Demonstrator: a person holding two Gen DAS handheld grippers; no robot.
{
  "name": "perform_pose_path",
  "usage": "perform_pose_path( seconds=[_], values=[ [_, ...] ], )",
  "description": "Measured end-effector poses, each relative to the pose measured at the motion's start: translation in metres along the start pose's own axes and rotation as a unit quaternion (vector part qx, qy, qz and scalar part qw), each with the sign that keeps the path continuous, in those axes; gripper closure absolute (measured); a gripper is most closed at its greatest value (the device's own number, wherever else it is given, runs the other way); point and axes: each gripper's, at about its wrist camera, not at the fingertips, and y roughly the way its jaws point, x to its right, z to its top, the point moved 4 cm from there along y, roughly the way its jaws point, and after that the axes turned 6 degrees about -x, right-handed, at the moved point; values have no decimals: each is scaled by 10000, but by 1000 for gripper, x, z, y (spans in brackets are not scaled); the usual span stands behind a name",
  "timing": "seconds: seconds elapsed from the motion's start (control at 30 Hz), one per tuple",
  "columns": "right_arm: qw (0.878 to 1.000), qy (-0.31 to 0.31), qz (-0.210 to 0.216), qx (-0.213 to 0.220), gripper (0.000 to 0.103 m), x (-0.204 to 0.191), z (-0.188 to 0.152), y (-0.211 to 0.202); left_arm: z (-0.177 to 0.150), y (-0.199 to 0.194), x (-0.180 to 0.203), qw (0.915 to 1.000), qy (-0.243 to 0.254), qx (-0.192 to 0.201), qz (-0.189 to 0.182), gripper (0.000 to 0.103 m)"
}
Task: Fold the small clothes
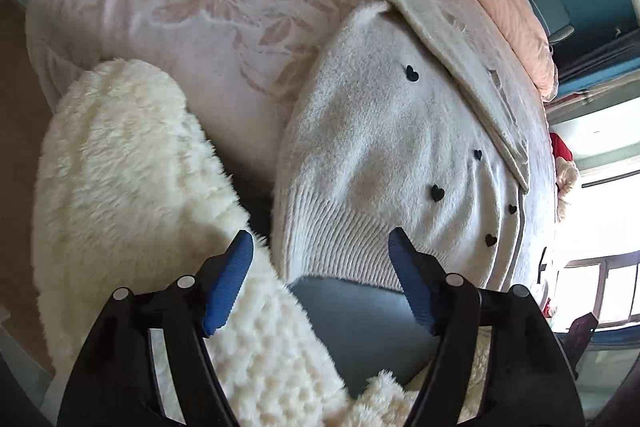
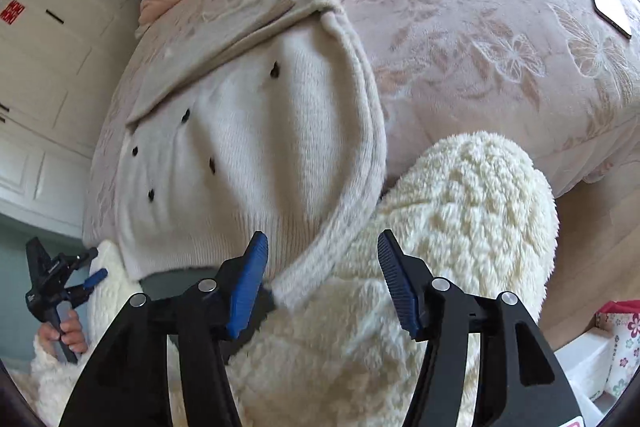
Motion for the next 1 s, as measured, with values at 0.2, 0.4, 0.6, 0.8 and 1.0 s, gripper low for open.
perform_pose_path(
  seconds=[0.2, 0.4, 0.6, 0.8, 1.0],
  values=[
    [9987, -303, -344, -232, 31, -10, 4, 43, 26, 44, 17, 9983, 404, -228, 340, 29],
    [9978, -460, -179, -434, 48, -25, 5, 56, 20, 71, 30, 9929, 900, -626, 459, 30],
    [9965, -514, 643, -143, 95, -38, 16, 34, 21, 27, 17, 9968, 347, -487, -522, 96],
    [9961, -784, 381, -152, 96, -22, -4, -28, -16, -55, 25, 9949, 724, -173, -688, 100],
    [9950, -509, 431, -745, 97, 3, -56, -56, -60, -85, 15, 9944, 547, -502, -750, 101]
  ],
)
